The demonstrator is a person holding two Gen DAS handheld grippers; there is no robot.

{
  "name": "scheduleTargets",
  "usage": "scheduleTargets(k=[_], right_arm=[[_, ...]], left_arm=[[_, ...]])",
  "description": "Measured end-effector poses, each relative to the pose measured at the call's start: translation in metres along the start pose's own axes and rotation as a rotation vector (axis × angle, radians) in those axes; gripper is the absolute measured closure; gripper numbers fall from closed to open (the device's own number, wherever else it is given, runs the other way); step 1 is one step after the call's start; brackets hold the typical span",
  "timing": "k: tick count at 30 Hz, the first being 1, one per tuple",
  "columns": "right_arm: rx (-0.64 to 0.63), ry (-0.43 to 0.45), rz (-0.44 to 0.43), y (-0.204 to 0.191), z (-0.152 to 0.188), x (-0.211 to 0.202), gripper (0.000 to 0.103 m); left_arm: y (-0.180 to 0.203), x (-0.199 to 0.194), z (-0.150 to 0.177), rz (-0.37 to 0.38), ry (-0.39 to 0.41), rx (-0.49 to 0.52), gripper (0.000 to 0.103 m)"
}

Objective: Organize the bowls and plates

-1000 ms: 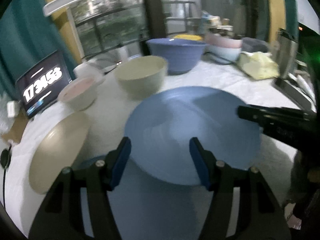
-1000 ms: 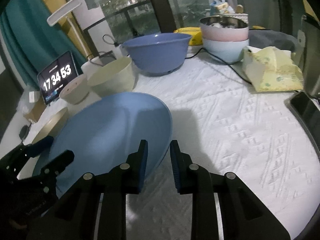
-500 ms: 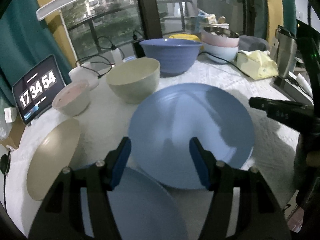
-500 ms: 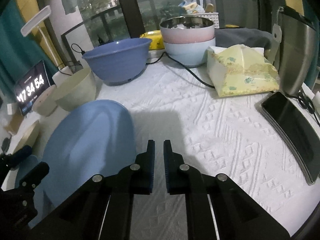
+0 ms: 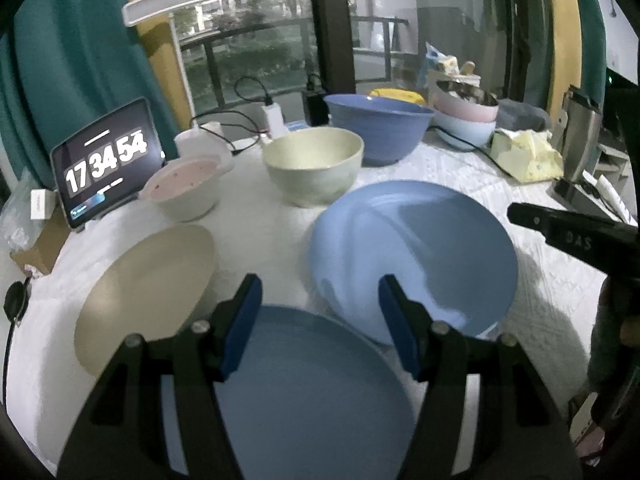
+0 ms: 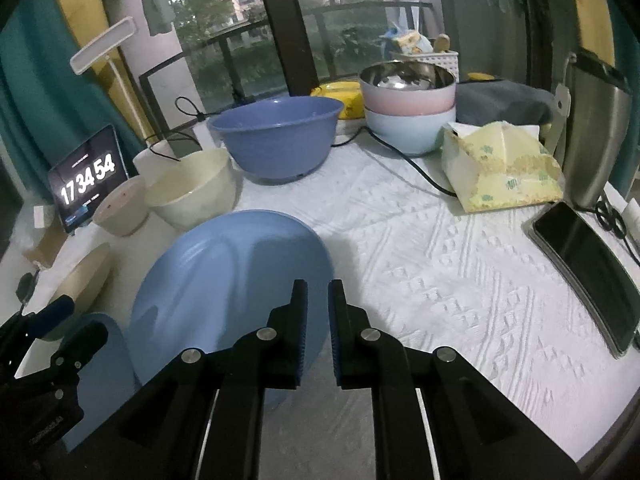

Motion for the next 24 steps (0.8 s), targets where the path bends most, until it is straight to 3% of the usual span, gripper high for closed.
scheduleTargets(k=[8,24], right_arm=[[-0.040,0.008,0.006,-0.029,0.006,-0.013,0.082],[-0.141,0.003,0.010,-0.099,0.013,-0.017,0.081]], left_arm=[[-0.031,-0.019,0.012,0.007,0.041,-0.062,0.041],[-0.095,-0.032,0.037,0.003,0.078,-0.166,0.041]])
Point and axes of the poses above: each gripper's, at about its wrist camera, not at the fingertips, and x roughly the way its jaws point, y to its right, z to its underside, the point moved 3 cm from there along x, roughly the way its jaws point, and after that the axes turned 11 degrees about -y, right-handed, at the moved point
